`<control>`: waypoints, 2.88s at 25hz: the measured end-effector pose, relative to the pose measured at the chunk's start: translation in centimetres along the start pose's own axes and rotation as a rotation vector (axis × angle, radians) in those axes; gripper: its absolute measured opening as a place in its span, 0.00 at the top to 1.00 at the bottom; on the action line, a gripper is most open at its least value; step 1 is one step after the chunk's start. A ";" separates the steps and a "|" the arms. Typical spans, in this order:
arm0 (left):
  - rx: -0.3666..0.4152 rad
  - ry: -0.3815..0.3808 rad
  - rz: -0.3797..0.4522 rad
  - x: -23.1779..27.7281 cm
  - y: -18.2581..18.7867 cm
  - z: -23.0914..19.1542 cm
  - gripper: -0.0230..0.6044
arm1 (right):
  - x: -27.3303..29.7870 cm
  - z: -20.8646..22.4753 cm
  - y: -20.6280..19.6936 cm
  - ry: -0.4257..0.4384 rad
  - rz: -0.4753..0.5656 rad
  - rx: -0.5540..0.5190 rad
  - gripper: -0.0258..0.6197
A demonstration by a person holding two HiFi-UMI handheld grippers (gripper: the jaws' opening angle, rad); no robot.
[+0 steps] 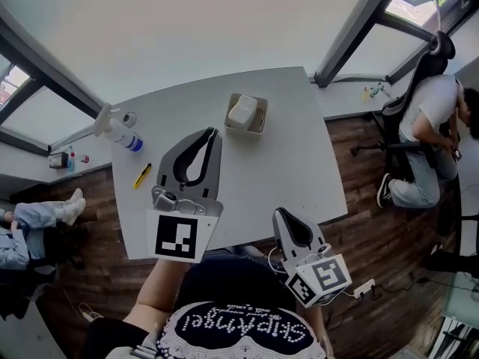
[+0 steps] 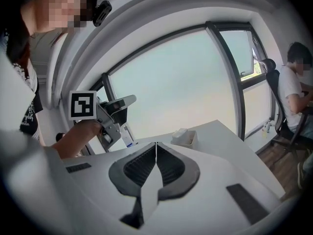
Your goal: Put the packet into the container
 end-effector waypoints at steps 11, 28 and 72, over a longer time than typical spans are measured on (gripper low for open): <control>-0.054 0.021 -0.059 -3.3 -1.4 1.3 0.95 | 1.5 -0.2 0.4 0.030 0.000 -0.046 0.94; -0.163 -0.019 -0.162 -7.4 -6.1 5.0 0.95 | 2.9 -2.5 -0.8 0.098 -0.025 -0.116 0.94; -0.261 -0.143 -0.309 -7.4 -9.3 7.4 0.95 | 3.0 -2.6 -2.3 0.133 -0.097 -0.115 0.94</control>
Point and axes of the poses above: the fingertips, and each gripper's own axes: x forward along the fingers, z to its right, y out of its top, the point moved 7 cm from there along -x, backward along the fingers, and after that the axes turned 11 degrees about -y, right-handed, at the moved point
